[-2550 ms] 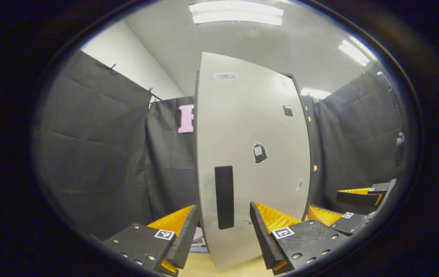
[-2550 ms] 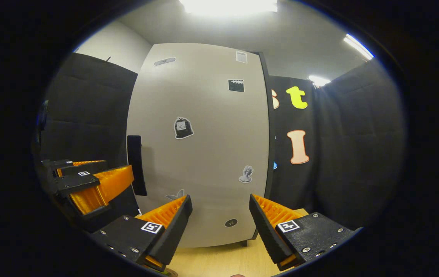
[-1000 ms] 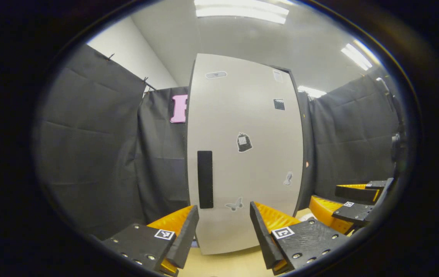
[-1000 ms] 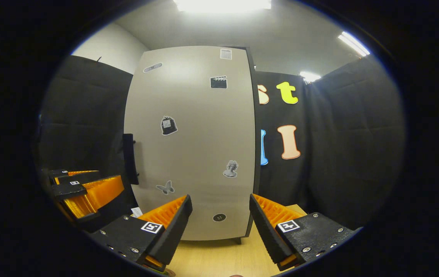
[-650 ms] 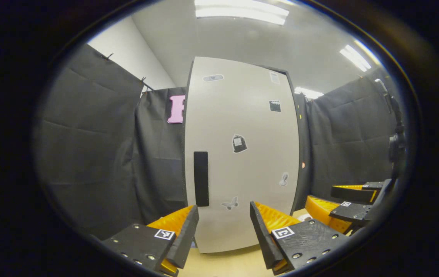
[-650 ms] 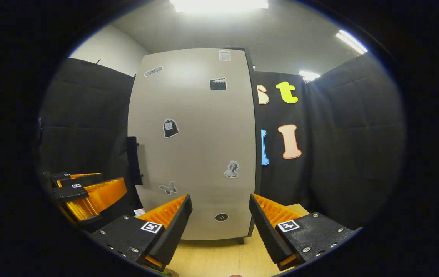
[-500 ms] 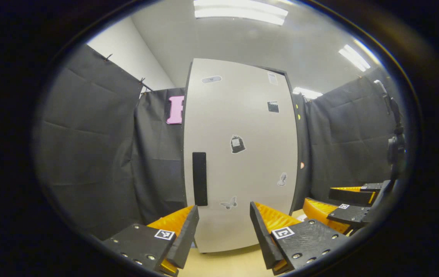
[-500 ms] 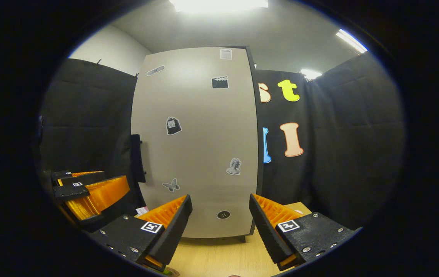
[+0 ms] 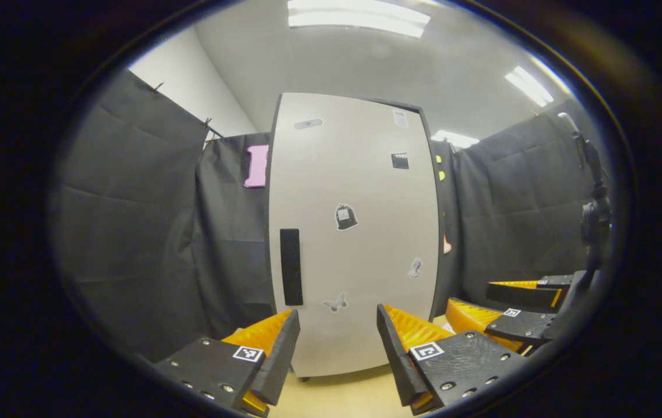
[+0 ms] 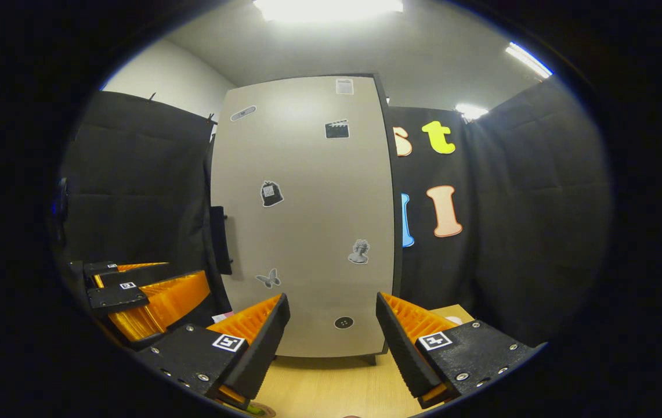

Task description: Open the cabinet door with the right hand, grasp the bottle in the cabinet with the left hand and place it on the coaster, then close the cabinet door with the right hand.

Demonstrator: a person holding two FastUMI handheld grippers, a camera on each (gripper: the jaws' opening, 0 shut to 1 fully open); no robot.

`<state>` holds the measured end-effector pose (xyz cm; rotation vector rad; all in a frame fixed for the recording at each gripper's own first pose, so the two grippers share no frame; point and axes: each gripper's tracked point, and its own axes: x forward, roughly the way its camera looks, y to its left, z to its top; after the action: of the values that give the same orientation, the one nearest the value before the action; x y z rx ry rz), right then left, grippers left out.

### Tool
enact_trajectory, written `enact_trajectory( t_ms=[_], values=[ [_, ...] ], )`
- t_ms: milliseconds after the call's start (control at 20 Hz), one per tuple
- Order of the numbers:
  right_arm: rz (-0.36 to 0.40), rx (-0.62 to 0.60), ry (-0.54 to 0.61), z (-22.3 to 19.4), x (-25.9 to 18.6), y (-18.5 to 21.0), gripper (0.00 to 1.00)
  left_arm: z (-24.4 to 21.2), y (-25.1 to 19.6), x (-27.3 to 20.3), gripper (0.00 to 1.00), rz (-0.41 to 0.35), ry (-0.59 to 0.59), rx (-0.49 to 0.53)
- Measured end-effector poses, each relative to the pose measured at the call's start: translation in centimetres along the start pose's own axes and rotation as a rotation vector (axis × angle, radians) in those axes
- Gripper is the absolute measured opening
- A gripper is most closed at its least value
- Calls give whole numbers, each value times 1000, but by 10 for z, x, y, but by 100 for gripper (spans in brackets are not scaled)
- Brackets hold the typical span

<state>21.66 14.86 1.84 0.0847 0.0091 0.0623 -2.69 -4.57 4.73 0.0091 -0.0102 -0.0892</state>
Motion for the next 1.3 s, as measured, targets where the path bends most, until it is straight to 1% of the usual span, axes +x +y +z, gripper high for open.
enact_trajectory(
  t_ms=[150,250,500,900,1300],
  values=[
    [12,13,-1,0,-2,4,93,1,0,0,76,-2,-2,-8],
    [15,0,-1,0,-3,4,93,1,-2,0,76,-6,-3,-5],
    [11,0,5,-2,-6,4,93,-1,-9,-3,76,-19,3,-25],
    [8,11,5,-4,-7,4,93,-1,-6,-5,76,-7,6,-18],
    [3,12,8,-5,-5,5,93,-4,-4,-6,76,-7,17,-33]
  ],
)
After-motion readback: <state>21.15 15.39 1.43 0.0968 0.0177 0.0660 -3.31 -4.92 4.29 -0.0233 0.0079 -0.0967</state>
